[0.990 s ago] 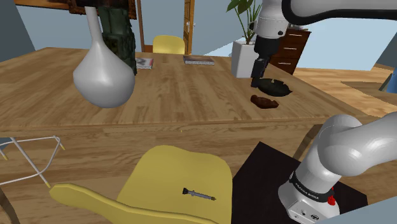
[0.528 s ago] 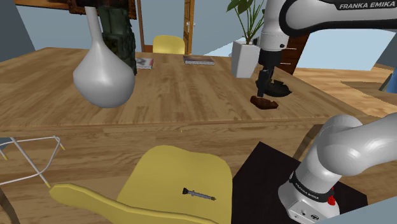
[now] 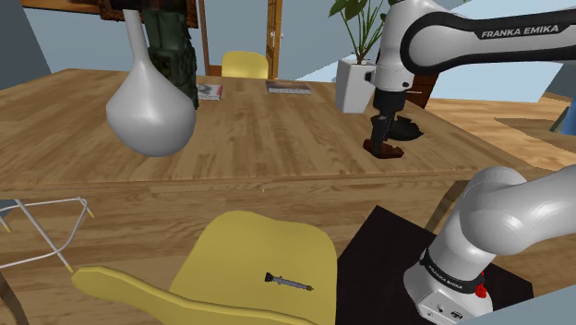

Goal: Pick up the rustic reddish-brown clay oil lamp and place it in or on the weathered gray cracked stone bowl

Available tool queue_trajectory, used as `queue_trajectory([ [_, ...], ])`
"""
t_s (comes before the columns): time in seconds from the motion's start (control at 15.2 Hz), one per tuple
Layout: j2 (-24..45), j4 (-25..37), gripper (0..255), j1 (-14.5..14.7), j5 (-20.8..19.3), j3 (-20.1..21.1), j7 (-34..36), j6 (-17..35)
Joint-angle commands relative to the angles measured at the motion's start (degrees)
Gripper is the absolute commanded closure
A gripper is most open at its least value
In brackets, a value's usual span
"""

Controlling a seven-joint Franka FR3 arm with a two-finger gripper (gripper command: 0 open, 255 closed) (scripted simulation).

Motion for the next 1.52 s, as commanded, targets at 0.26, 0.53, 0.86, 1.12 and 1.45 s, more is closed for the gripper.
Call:
queue_trajectory([
  [0.26, -0.1, -0.4, 0, 0.0, -0.1, -0.1, 0.0, 0.3],
  [0.53, -0.1, -0.4, 255, 0.0, -0.1, -0.1, 0.0, 0.3],
  [0.86, -0.2, -0.5, 255, -0.1, -0.1, -0.1, -0.1, 0.2],
  [1.12, -0.1, 1.1, 255, 0.0, 0.0, 0.0, -0.1, -1.2],
  [1.45, 0.3, 5.2, 255, 0.0, 0.2, 0.2, -0.4, -4.9],
])
